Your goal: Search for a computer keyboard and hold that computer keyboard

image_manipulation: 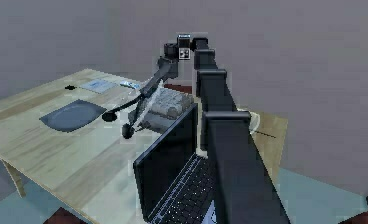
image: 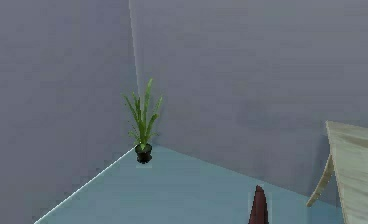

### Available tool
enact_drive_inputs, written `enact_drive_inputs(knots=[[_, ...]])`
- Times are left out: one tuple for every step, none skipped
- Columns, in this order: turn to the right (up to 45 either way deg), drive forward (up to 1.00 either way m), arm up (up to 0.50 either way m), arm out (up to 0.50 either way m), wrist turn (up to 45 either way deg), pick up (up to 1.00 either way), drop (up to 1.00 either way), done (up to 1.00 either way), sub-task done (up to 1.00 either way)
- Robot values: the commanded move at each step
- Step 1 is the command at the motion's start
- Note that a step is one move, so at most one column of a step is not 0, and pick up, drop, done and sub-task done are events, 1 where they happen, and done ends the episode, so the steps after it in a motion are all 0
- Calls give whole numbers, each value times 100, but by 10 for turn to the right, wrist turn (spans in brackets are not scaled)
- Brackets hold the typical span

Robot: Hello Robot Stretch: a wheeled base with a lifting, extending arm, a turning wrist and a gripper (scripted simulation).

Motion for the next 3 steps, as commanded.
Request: enact_drive_inputs(knots=[[0,0,0,0,450,0,0,0,0],[0,0,0,0,60,0,0,0,0],[0,0,-20,0,0,0,0,0,0]])
